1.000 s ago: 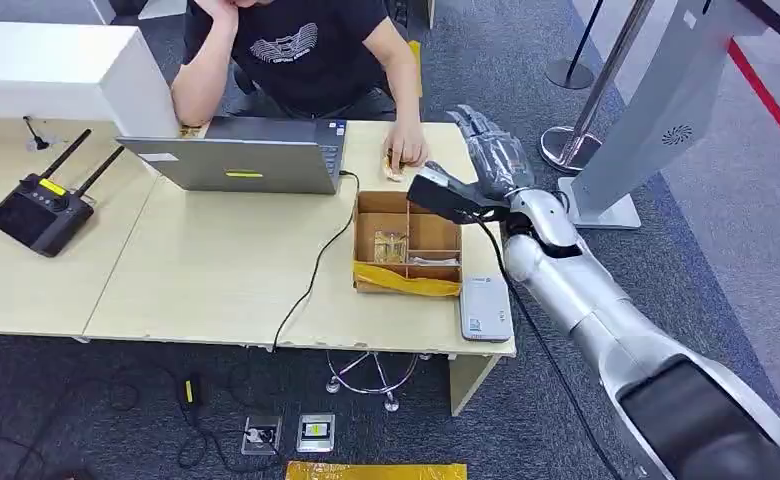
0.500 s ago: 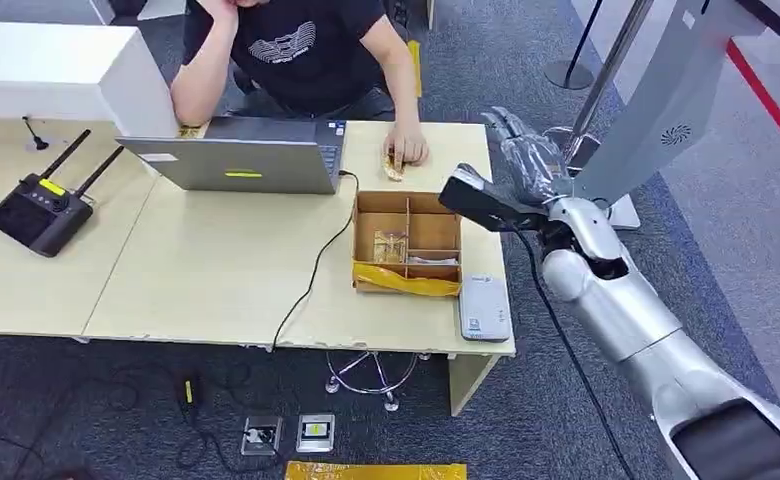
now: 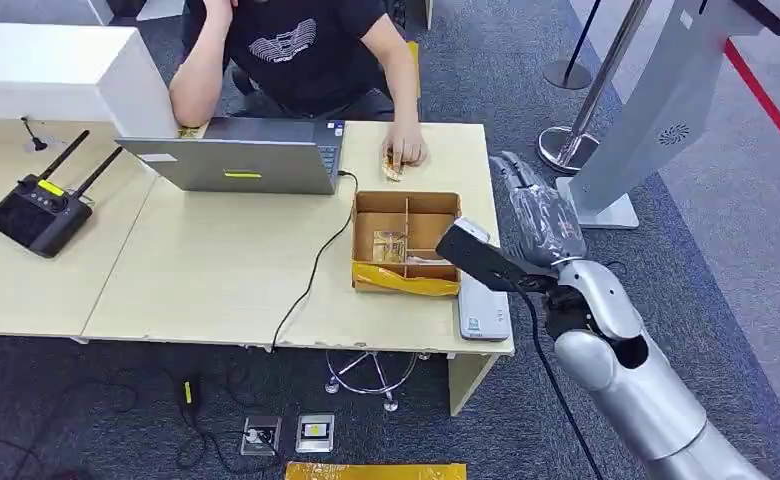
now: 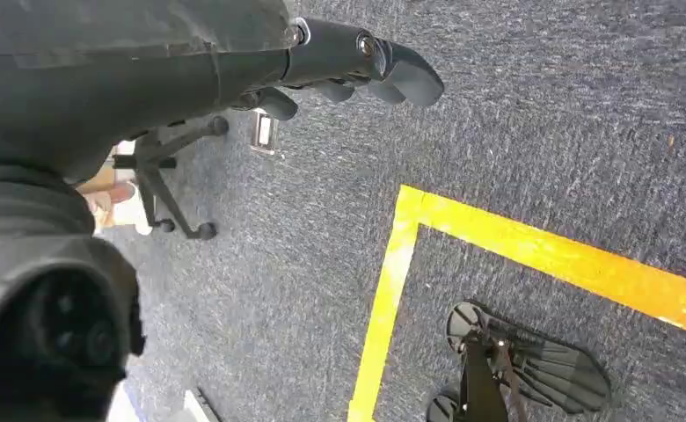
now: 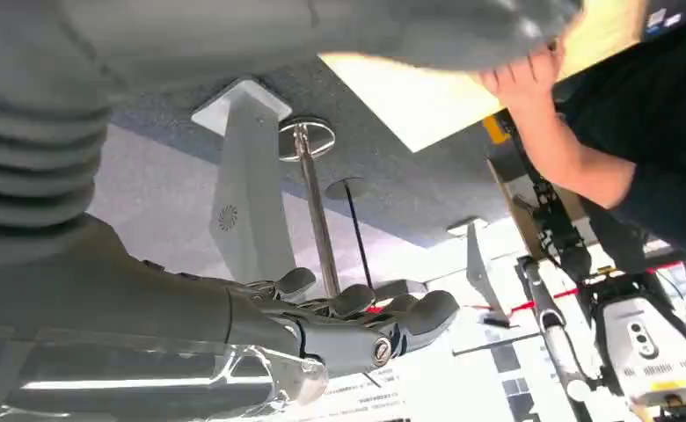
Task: Pass the card to the sensor for recognition and then transmit it.
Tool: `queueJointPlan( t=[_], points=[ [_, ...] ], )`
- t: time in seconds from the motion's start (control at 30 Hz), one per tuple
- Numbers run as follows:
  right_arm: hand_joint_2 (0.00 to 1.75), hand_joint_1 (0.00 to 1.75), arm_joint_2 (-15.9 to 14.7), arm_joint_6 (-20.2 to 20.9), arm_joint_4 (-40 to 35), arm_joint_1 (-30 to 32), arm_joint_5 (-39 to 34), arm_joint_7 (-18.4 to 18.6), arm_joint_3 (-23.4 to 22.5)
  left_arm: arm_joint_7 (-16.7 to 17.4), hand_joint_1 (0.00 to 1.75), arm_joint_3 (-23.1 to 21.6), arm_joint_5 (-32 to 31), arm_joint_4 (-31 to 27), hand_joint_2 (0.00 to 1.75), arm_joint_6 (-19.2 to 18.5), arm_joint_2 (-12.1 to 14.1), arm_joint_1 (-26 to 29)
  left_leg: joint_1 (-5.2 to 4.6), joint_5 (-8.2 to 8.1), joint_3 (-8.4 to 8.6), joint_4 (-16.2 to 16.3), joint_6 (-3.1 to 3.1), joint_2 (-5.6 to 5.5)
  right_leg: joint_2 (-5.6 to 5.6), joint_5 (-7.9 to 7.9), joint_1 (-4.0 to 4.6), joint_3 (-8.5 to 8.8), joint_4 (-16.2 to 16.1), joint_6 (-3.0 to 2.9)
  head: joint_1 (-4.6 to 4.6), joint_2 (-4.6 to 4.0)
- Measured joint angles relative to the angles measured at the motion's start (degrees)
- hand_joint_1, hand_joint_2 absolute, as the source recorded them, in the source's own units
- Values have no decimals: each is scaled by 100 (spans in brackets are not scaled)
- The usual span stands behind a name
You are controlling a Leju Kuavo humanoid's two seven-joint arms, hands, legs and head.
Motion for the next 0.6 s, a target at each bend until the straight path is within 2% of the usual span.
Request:
queueJointPlan(
  t=[0.2,0.47,0.6],
  points=[
    [175,0,7,-182,-624,483,566,96,-46,0,0,2,-20,0,0,18,-26,-3,0,0,-2,0,0,-2,-2,0,0,3,0,0,2,0],
    [175,0,53,-363,-790,728,697,116,-13,2,0,2,-35,0,0,42,-66,-11,0,0,-2,0,0,-2,-1,0,0,3,0,0,2,0],
    [175,0,241,-597,-695,791,1023,96,6,2,0,2,-50,0,0,55,-90,-18,1,0,-4,-1,0,-1,-2,0,0,2,1,0,2,0]
  ],
)
